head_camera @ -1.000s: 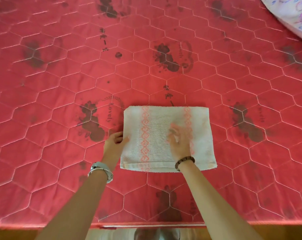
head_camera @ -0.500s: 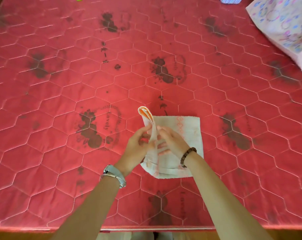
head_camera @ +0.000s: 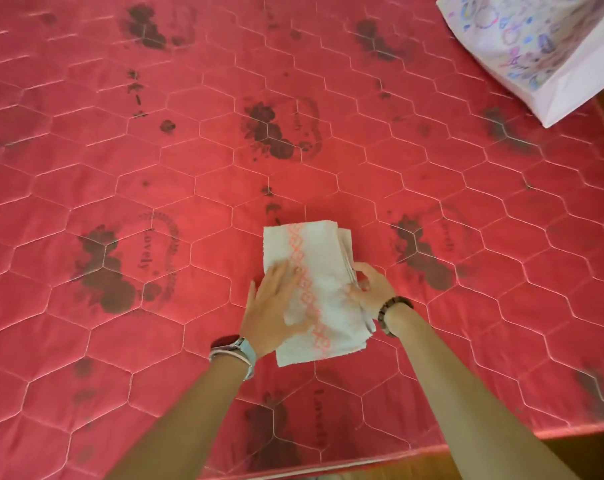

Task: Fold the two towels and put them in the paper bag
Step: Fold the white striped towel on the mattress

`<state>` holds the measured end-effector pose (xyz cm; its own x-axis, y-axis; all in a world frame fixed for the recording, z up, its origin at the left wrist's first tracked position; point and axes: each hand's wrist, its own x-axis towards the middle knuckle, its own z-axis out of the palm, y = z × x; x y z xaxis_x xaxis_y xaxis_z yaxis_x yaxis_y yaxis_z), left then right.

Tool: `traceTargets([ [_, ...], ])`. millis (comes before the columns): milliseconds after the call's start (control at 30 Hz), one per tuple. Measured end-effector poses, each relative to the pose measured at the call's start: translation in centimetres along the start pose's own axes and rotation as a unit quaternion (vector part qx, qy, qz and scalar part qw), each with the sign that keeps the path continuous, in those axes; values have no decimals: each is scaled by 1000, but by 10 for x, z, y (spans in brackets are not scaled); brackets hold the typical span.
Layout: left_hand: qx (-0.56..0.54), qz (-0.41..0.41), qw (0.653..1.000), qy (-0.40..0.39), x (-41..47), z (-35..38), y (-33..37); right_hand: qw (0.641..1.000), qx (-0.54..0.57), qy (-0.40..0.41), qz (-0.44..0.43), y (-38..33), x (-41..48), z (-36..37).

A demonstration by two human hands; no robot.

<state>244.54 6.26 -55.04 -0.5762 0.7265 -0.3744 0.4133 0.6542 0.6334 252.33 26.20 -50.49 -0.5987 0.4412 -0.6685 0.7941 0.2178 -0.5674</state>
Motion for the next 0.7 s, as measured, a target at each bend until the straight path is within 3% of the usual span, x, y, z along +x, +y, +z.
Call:
traceTargets([
  [100,75,26,997,-19,-2,8,-10,1000,-7,-5,5,12,1,6],
  [200,66,47,997,4,-7,9,-12,1000,-15,-8,11,21,-6,8],
  [433,-172,-13,982,77,0,-3,-18,998,11,-27,53,31,-18,8],
  [600,-363,-101,917,134,35,-20,-16,995,76,52,25,9,5,9],
  [700,-369,-89,914,142,59,-32,-12,993,74,92,10,-13,23,12],
])
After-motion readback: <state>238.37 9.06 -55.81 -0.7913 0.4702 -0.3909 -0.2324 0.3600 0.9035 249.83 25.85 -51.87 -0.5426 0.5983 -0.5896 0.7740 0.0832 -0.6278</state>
